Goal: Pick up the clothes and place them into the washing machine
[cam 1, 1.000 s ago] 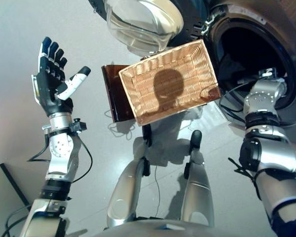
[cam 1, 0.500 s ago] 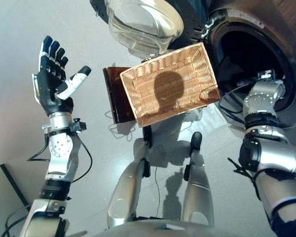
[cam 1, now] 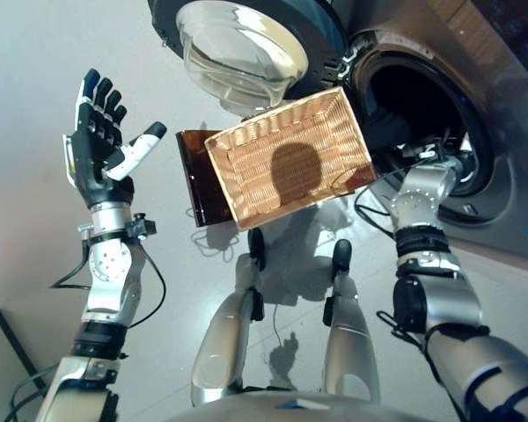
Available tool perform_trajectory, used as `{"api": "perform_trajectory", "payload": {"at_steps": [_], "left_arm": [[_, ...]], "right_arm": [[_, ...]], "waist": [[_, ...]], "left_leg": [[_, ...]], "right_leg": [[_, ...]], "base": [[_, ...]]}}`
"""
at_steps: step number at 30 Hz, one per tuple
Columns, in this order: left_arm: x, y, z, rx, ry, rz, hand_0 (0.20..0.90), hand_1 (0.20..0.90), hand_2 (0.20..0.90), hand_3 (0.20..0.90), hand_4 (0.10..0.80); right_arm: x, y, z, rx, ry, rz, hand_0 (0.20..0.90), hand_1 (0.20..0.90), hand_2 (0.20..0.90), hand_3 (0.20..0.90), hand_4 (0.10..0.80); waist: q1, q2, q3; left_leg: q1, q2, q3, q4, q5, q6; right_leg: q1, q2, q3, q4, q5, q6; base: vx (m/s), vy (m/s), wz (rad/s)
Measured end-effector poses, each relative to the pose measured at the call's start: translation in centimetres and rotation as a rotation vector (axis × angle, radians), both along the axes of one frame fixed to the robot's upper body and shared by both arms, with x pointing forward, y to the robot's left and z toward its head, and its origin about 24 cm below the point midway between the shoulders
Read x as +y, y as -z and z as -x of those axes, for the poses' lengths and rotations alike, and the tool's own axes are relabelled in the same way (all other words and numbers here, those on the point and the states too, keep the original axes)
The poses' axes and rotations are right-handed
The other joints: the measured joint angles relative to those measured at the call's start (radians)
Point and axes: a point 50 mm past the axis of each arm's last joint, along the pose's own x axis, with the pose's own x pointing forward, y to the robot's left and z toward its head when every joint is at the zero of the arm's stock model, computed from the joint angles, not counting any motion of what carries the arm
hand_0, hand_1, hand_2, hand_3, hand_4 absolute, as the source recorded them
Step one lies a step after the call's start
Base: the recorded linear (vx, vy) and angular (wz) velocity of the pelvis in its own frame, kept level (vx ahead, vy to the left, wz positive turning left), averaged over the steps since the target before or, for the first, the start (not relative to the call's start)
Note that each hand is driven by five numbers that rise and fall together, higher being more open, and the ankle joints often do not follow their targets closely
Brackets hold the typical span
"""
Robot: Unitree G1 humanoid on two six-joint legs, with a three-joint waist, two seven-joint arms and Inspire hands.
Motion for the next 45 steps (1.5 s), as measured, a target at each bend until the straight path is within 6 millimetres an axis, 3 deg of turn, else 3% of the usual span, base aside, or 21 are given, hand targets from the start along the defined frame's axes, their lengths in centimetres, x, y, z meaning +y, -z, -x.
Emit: {"api": "perform_trajectory", "payload": {"at_steps": [9,16,21,25,35,40,45], "left_arm": [[-0.2,1.1,0.6,0.046,-0.013,0.027,0.9,0.9,0.9,0.9,0.8],[-0.2,1.6,0.8,0.068,-0.009,0.028,0.9,0.9,0.9,0.9,0.8],[0.1,2.9,1.6,0.121,-0.016,0.023,0.9,0.9,0.9,0.9,0.8],[0.4,4.1,2.4,0.167,-0.028,0.027,0.9,0.9,0.9,0.9,0.8],[0.4,5.3,3.1,0.211,-0.038,0.045,0.9,0.9,0.9,0.9,0.8],[0.5,6.2,3.1,0.247,-0.05,0.052,0.9,0.9,0.9,0.9,0.8],[0.4,8.6,3.3,0.364,-0.05,0.047,0.9,0.9,0.9,0.9,0.8]], "right_arm": [[0.8,2.6,1.4,0.042,-0.012,0.057,0.9,0.9,0.9,0.9,0.8],[3.9,7.6,2.4,0.132,-0.125,0.077,0.9,0.9,0.9,0.9,0.8],[5.6,13.6,5.6,0.287,-0.187,0.062,0.9,0.9,0.9,0.9,0.8],[5.4,16.4,7.6,0.388,-0.19,0.055,0.9,0.9,0.9,0.9,0.8],[4.9,18.8,9.4,0.482,-0.177,0.033,0.9,0.9,0.9,0.9,0.8],[4.8,21.3,11.3,0.619,-0.204,0.034,0.9,0.9,0.9,0.9,0.8],[4.8,24.7,15.0,0.826,-0.273,0.068,0.9,0.9,0.9,0.9,0.8]], "waist": [[-0.024,-0.004,-0.002],[-0.061,-0.056,-0.031],[-0.078,-0.113,-0.088],[-0.079,-0.11,-0.15],[-0.081,-0.066,-0.212],[-0.083,-0.063,-0.231],[-0.092,-0.069,-0.241]], "left_leg": [[0.019,0.001,-0.015,0.003,0.003,0.001],[0.04,0.005,-0.009,0.003,-0.006,-0.004],[0.056,0.003,-0.004,0.002,-0.021,-0.014],[0.058,-0.003,0.006,0.0,-0.021,-0.014],[0.063,0.0,0.009,0.0,-0.021,-0.014],[0.074,0.003,0.009,0.001,-0.021,-0.014],[0.127,0.005,0.004,-0.001,-0.027,-0.017]], "right_leg": [[0.033,-0.001,-0.021,-0.002,-0.006,-0.003],[0.035,0.0,-0.02,0.019,-0.019,-0.012],[0.034,-0.002,-0.004,0.036,-0.027,-0.008],[0.032,-0.006,0.007,0.034,-0.021,-0.012],[0.034,-0.002,0.009,0.035,-0.02,-0.012],[0.038,-0.001,0.008,0.05,-0.024,-0.015],[0.096,0.001,0.003,0.048,-0.034,-0.011]], "base": [[-0.01,0.001,0.06],[-0.015,0.029,-0.05],[-0.017,0.02,-0.06],[-0.033,0.026,-0.06],[-0.004,0.002,0.0],[0.013,0.003,0.0],[0.049,0.009,0.02]]}}
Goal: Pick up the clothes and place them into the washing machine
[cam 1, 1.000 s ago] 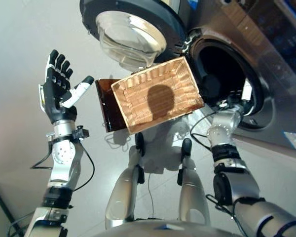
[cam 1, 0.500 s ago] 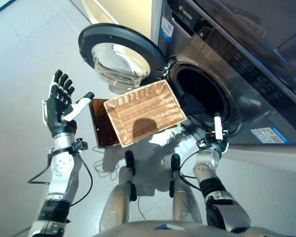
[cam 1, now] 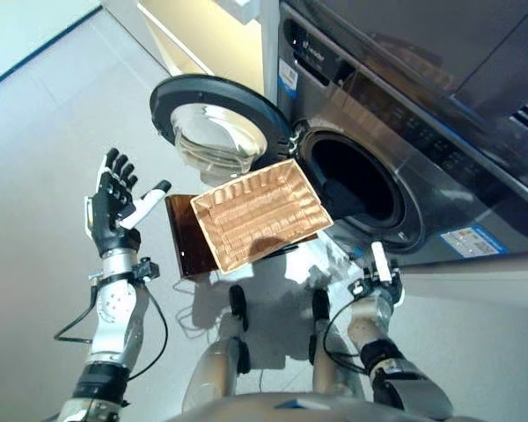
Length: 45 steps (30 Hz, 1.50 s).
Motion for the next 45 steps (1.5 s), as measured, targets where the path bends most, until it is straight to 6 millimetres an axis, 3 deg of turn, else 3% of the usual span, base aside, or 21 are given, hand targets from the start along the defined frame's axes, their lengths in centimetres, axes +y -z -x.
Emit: {"api": "perform_trajectory", "payload": {"at_steps": [4,10,16,22,27,32,35,36,38,39,40,41,45], "left_arm": [[-0.1,3.5,1.2,0.169,0.03,-0.025,0.9,0.9,0.9,0.9,0.8],[0.2,9.3,4.0,0.479,0.057,-0.092,0.9,0.9,0.9,0.9,0.8],[1.8,14.5,8.6,0.823,0.042,-0.162,0.9,0.9,0.9,0.9,0.8],[1.3,18.3,13.4,1.134,0.063,-0.163,0.9,0.9,0.9,0.9,0.8],[0.5,19.6,15.7,1.278,0.125,-0.179,0.9,0.9,0.9,0.9,0.8],[0.5,20.1,16.8,1.352,0.181,-0.201,0.9,0.9,0.9,0.9,0.8],[0.5,20.2,17.0,1.366,0.188,-0.199,0.9,0.9,0.9,0.9,0.8],[0.4,20.2,16.8,1.364,0.19,-0.199,0.9,0.9,0.9,0.9,0.8],[0.4,20.1,16.2,1.353,0.193,-0.201,0.9,0.9,0.9,0.9,0.8],[0.2,20.1,16.0,1.352,0.201,-0.196,0.9,0.9,0.9,0.9,0.8],[-0.1,20.2,16.3,1.361,0.209,-0.184,0.9,0.9,0.9,0.9,0.8],[-0.3,20.3,16.6,1.373,0.212,-0.177,0.9,0.9,0.9,0.9,0.8],[0.1,20.2,16.3,1.367,0.209,-0.187,0.9,0.9,0.9,0.9,0.8]], "right_arm": [[-0.3,2.6,3.4,0.206,-0.091,0.039,0.9,0.9,0.9,0.9,0.8],[-1.3,4.4,7.7,0.4,-0.208,0.121,0.9,0.9,0.9,0.9,0.8],[-1.2,5.3,9.3,0.553,-0.463,0.244,0.9,0.9,0.9,0.9,0.8],[-1.1,6.0,10.9,0.719,-0.823,0.421,0.9,0.9,0.9,0.9,0.8],[-0.8,6.7,12.9,0.821,-1.005,0.471,0.9,0.9,0.9,0.9,0.8],[-1.3,7.1,15.0,0.925,-1.057,0.44,0.9,0.9,0.9,0.9,0.8],[-1.4,7.1,15.3,0.929,-1.061,0.433,0.9,0.9,0.9,0.9,0.8],[-1.4,7.2,15.4,0.928,-1.068,0.425,0.9,0.9,0.9,0.9,0.8],[-1.1,7.3,15.6,0.931,-1.074,0.412,0.9,0.9,0.9,0.9,0.8],[-1.2,7.2,15.4,0.933,-1.077,0.418,0.9,0.9,0.9,0.9,0.8],[-1.6,7.1,15.0,0.93,-1.083,0.439,0.9,0.9,0.9,0.9,0.8],[-1.7,7.0,14.9,0.93,-1.095,0.451,0.9,0.9,0.9,0.9,0.8],[-0.7,7.3,15.4,0.927,-1.123,0.417,0.9,0.9,0.9,0.9,0.8]], "waist": [[-0.015,-0.011,-0.024],[-0.026,-0.047,-0.057],[-0.046,-0.08,-0.121],[-0.053,-0.071,-0.175],[-0.05,-0.091,-0.196],[-0.067,-0.103,-0.214],[-0.066,-0.103,-0.217],[-0.067,-0.104,-0.219],[-0.071,-0.136,-0.221],[-0.062,-0.144,-0.215],[-0.062,-0.133,-0.218],[-0.065,-0.115,-0.231],[-0.069,-0.127,-0.233]], "left_leg": [[0.038,0.011,-0.011,0.0,-0.009,-0.003],[0.13,0.033,-0.015,-0.003,-0.022,-0.016],[0.184,0.045,-0.002,-0.007,-0.031,-0.023],[0.228,0.045,0.028,-0.007,-0.048,-0.026],[0.264,0.044,0.07,-0.008,-0.058,-0.022],[0.292,0.045,0.07,-0.008,-0.059,-0.022],[0.292,0.047,0.072,-0.008,-0.065,-0.022],[0.283,0.048,0.07,-0.008,-0.072,-0.028],[0.279,0.029,0.077,0.003,-0.117,-0.092],[0.279,0.012,0.079,0.063,-0.127,-0.08],[0.289,0.019,0.073,0.067,-0.157,-0.083],[0.315,0.008,0.072,-0.001,-0.135,-0.026],[0.319,0.016,0.068,-0.009,-0.135,-0.025]], "right_leg": [[0.051,0.01,-0.01,-0.015,-0.008,-0.003],[0.165,0.024,-0.024,-0.056,-0.009,-0.013],[0.232,0.036,-0.021,-0.106,0.006,-0.023],[0.274,0.036,0.004,-0.149,0.017,-0.022],[0.288,0.034,0.035,-0.16,0.033,-0.021],[0.32,0.034,0.035,-0.17,0.039,-0.018],[0.32,0.034,0.033,-0.172,0.04,-0.017],[0.319,0.035,0.031,-0.174,0.039,-0.017],[0.307,0.01,0.032,-0.191,0.036,-0.024],[0.305,-0.009,0.039,-0.19,0.039,-0.022],[0.305,-0.001,0.042,-0.194,0.041,-0.019],[0.32,-0.003,0.041,-0.216,0.058,0.004],[0.321,0.002,0.028,-0.224,0.065,0.014]], "base": [[0.053,0.025,0.03],[0.07,0.04,0.01],[0.059,0.062,-0.07],[0.013,0.071,-0.15],[0.009,0.05,-0.25],[0.025,0.042,-0.05],[0.004,0.018,-0.08],[0.021,0.016,0.15],[0.014,0.016,0.14],[0.007,0.009,-0.16],[0.008,0.011,-0.28],[0.008,0.008,-0.1],[0.005,0.002,0.02]]}}
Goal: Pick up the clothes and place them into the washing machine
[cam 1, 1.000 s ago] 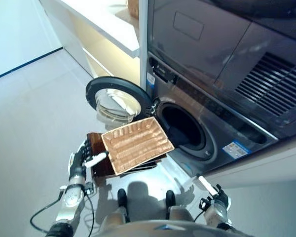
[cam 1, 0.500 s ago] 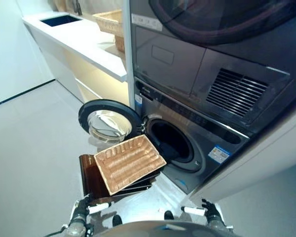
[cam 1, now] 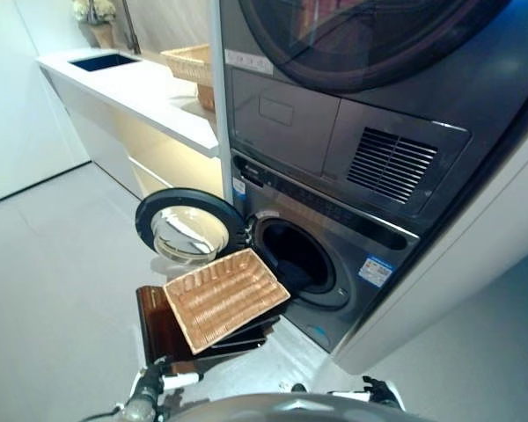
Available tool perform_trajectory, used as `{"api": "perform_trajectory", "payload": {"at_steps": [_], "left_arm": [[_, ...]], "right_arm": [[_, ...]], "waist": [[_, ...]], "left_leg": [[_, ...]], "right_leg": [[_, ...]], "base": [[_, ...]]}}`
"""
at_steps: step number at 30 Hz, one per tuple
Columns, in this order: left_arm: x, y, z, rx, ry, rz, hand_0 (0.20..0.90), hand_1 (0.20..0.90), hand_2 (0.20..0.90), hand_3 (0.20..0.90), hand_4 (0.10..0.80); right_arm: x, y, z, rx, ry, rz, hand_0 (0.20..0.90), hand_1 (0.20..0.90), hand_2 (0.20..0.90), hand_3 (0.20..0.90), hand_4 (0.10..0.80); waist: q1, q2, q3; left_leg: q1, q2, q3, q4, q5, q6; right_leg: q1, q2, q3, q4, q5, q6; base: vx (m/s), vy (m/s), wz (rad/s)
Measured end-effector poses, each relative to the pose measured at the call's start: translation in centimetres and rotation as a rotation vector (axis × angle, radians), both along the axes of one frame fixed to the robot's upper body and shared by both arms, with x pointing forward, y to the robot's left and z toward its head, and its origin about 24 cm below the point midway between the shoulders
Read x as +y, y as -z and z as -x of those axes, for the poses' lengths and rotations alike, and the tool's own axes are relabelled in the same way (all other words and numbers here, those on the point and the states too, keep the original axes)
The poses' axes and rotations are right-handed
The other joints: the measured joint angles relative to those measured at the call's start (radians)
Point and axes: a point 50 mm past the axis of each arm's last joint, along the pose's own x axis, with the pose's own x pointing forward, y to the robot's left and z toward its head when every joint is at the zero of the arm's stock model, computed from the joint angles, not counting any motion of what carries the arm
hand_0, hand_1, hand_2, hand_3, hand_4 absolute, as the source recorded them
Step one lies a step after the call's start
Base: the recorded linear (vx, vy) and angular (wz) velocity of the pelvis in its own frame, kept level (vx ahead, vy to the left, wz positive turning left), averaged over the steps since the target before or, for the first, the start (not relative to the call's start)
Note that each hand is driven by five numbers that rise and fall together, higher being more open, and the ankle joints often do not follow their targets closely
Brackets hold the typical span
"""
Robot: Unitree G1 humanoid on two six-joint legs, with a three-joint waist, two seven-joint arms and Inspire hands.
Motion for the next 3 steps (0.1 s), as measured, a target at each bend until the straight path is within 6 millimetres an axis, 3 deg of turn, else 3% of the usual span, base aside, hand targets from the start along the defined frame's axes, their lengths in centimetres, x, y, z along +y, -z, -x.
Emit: {"api": "perform_trajectory", "payload": {"at_steps": [3], "left_arm": [[-0.27,0.13,0.24,0.011,0.004,0.007,0.9,0.9,0.9,0.9,0.8]], "right_arm": [[-0.03,0.0,0.0,0.001,0.0,-0.001,0.9,0.9,0.9,0.9,0.8]], "waist": [[0.003,0.003,-0.005]], "left_leg": [[-0.004,0.017,0.0,0.0,0.0,-0.001]], "right_leg": [[0.001,0.017,-0.001,-0.001,-0.001,0.0]], "base": [[0.0,0.0,0.0]]}}
